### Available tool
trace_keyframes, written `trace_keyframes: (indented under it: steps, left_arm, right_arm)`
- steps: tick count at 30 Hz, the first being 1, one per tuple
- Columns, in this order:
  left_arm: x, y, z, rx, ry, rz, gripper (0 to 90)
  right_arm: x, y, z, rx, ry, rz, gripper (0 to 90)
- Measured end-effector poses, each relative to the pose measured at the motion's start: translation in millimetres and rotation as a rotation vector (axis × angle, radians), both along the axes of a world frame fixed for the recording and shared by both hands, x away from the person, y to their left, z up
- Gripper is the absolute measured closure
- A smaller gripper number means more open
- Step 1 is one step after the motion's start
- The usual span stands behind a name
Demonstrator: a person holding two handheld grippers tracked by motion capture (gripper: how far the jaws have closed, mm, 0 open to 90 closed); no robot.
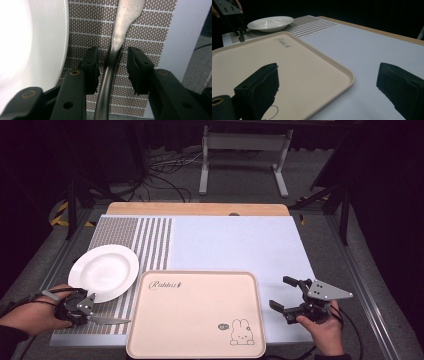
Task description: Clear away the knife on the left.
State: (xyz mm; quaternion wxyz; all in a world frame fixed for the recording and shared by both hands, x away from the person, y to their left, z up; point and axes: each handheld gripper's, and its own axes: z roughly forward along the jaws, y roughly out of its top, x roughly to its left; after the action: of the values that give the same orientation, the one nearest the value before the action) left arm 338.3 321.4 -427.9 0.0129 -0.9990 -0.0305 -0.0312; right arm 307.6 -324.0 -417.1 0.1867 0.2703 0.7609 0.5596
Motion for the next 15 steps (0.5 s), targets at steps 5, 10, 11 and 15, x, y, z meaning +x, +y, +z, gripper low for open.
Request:
trace_keyframes:
  steps: [5, 10, 11, 15]
  left_arm:
    - [2.0, 0.4, -0.5, 0.013, 0.017, -0.069, 71.1]
    - [4.5, 0.3, -1.0, 0.016, 0.033, -0.088, 71.5]
    - [4.4, 0.2, -0.8, 0.021, 0.034, -0.082, 72.3]
    - [7.8, 0.7, -1.0, 0.022, 0.046, -0.086, 76.6]
  right_arm:
    - [0.3, 1.6, -1.4, -0.004, 0.0, 0.03, 4.5]
    - [0.6, 3.2, -2.3, -0.002, 0.001, 0.046, 4.5]
    - [0.6, 3.3, -2.3, 0.0, 0.002, 0.049, 4.6]
    - [0.8, 3.8, -3.1, 0.0, 0.002, 0.051, 4.6]
